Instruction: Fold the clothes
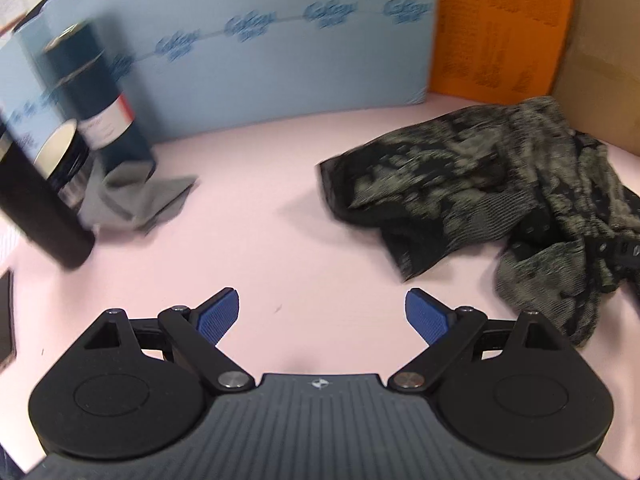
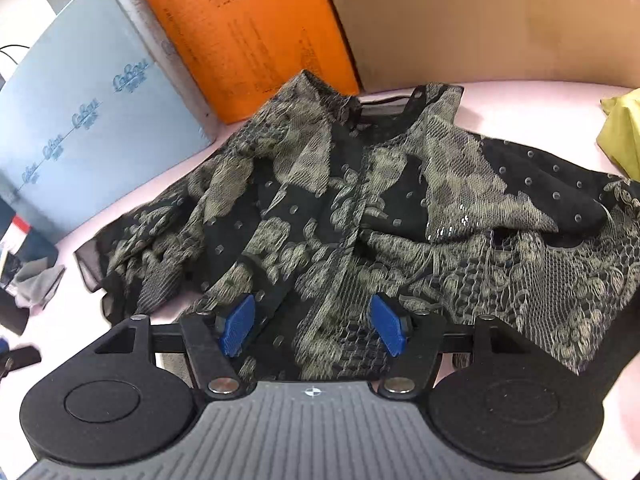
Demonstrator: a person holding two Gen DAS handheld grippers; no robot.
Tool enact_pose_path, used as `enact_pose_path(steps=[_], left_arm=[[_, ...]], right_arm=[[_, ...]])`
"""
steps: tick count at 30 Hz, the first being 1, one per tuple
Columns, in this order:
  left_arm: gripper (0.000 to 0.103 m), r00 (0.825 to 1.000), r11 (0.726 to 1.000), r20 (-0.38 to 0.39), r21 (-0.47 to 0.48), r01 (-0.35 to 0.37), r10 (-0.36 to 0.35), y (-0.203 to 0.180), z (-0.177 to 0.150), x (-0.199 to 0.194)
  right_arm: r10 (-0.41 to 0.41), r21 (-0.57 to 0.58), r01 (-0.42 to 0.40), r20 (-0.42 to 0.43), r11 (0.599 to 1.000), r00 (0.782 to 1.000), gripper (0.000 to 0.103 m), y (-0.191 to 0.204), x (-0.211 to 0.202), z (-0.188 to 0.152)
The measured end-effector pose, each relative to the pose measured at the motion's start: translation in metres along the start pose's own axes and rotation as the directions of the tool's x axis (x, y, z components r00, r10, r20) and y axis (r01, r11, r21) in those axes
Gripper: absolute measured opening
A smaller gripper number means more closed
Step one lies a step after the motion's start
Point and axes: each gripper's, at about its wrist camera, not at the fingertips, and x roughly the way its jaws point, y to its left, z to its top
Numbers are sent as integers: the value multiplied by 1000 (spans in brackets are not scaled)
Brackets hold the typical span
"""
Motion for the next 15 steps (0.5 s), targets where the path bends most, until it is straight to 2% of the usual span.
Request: enact_pose_path(steps=[1,2,4,6,7,8,9,10,11,12,13,14,15], left_arm=[[90,1000,1000,-13,-22,-9,9,9,-6,1],[90,1000,999,-26,-43,-18,17,17,-12,1],[90,999,996,-46,-78,-33,30,31,-22,2],[90,998,994,-57,-105,-44,38,43,-28,1],[90,997,992,-61,-116,-49,42,48,-30,1],[90,997,991,-62,-124,-55,47,51,-30,1],[90,997,990,-61,-129,-61,54,54,-29,1],[90,997,989,-56,-131,-68,61,56,-28,0],[90,997,989,-48,-127,-70,64,56,-25,-1],[90,997,991,-38,-116,-64,60,54,-22,-2],[90,998,993,-28,-106,-59,57,52,-18,-3],[90,999,995,-18,-92,-51,49,49,-15,-4],[90,1000,998,-9,-65,-28,28,42,-12,-5]], right_arm=[[35,-10,-35,-15,999,999,16,-1,2,2],[58,-21,-59,-29,998,998,3,-1,4,4],[91,-58,-91,-13,994,996,3,8,-1,9],[186,-102,-183,18,978,982,3,23,-17,16],[258,-139,-254,12,957,966,3,34,-26,18],[350,-191,-348,-25,918,937,3,48,-35,18],[443,-246,-454,-102,856,891,3,63,-44,15],[520,-290,-562,-213,775,827,3,80,-51,8],[559,-312,-642,-320,700,765,3,92,-56,-2],[556,-321,-672,-385,668,737,6,96,-59,-13],[548,-328,-700,-448,634,706,14,101,-62,-24],[536,-331,-729,-509,599,673,27,106,-65,-34],[521,-334,-737,-541,588,661,35,106,-66,-42]])
